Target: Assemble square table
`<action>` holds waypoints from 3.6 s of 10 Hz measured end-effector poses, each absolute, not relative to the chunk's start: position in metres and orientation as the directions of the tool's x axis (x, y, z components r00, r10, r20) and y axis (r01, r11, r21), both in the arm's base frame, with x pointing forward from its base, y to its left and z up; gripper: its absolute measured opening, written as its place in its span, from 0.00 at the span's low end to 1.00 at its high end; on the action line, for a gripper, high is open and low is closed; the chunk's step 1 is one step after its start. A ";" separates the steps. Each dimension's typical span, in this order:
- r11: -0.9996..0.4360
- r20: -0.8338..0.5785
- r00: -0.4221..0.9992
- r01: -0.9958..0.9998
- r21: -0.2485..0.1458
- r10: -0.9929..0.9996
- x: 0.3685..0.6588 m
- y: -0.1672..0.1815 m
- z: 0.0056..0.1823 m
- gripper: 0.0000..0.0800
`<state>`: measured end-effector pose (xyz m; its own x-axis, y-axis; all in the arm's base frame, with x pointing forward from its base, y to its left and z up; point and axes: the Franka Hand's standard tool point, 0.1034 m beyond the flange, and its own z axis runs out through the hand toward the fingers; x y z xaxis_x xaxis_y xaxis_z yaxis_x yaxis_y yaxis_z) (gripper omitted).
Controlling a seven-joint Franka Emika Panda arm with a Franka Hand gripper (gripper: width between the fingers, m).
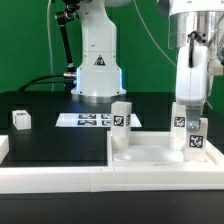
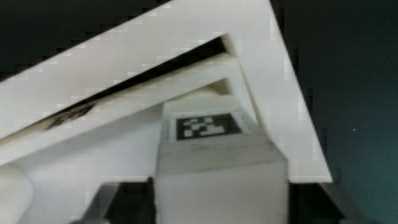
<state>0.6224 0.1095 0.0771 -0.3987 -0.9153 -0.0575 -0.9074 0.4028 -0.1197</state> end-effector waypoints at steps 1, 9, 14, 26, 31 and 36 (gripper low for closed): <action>0.373 -0.053 -0.369 -0.920 -0.121 -0.928 0.622 0.110 0.076 0.53; 0.112 -0.049 -0.106 -0.986 -0.125 -0.993 0.603 0.100 0.105 0.81; 0.041 -0.040 -0.037 -0.993 -0.112 -0.999 0.600 0.097 0.102 0.81; -0.864 0.047 0.863 -0.501 -0.057 -0.504 0.597 0.026 0.099 0.81; -0.990 0.061 0.988 -0.140 0.008 -0.139 0.595 0.017 0.099 0.81; -0.935 0.037 0.936 0.347 0.080 0.350 0.580 -0.022 0.095 0.81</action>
Offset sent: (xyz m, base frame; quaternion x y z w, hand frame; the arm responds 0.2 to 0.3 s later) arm -0.0050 0.0013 0.0295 -0.0347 0.0163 -0.1619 0.9861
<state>0.5803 -0.0223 0.0948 0.9359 0.3503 0.0371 0.3466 -0.9346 0.0801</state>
